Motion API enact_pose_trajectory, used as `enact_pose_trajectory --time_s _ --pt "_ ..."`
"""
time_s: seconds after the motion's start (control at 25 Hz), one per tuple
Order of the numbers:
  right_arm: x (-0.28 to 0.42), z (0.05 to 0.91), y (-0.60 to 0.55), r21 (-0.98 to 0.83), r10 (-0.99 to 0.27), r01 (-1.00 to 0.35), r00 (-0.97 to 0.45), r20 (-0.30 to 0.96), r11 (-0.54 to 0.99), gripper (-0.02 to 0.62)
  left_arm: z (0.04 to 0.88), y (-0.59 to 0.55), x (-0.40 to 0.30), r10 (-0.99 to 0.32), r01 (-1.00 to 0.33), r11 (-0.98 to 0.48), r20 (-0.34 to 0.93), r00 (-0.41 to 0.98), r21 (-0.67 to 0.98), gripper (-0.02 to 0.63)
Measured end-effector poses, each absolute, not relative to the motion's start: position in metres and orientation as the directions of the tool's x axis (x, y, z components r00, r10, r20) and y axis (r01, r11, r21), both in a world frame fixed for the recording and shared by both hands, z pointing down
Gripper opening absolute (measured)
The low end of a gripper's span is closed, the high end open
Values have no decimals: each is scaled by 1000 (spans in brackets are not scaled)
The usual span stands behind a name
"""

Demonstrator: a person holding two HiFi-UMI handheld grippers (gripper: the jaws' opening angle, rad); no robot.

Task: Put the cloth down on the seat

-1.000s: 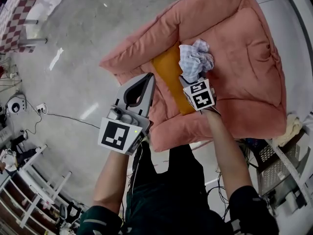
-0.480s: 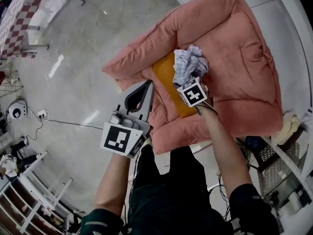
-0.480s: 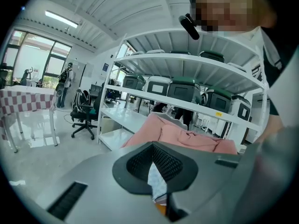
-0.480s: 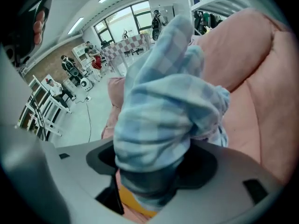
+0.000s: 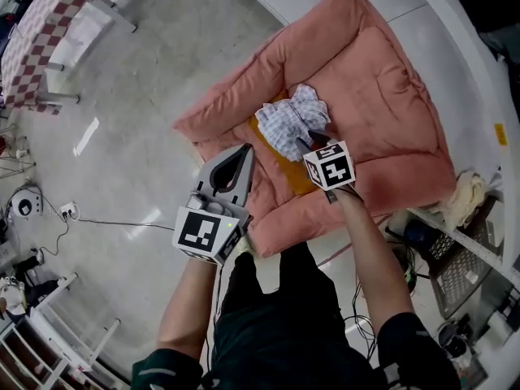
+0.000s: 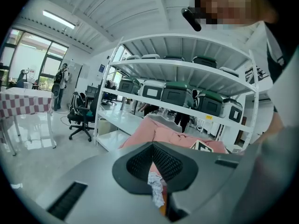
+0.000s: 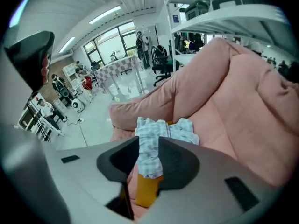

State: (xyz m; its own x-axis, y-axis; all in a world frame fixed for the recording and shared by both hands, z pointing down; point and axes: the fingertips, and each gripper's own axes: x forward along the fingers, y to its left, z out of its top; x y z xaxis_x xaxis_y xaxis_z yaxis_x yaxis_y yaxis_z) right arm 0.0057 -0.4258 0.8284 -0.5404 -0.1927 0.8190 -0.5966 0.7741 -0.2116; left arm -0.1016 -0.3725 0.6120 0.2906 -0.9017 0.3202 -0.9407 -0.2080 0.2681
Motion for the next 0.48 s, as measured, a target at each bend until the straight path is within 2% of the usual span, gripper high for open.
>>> enact_pose_trajectory --time_s 0.12,0.48 --pt "2 790 -422 -191 -283 -614 -588 758 766 40 606 -361 -106 -901 -940 -205 322 290 273 3" --pt "-5 656 -388 -175 -447 -651 -667 596 738 15 560 -324 -120 -890 -935 -192 348 294 299 3"
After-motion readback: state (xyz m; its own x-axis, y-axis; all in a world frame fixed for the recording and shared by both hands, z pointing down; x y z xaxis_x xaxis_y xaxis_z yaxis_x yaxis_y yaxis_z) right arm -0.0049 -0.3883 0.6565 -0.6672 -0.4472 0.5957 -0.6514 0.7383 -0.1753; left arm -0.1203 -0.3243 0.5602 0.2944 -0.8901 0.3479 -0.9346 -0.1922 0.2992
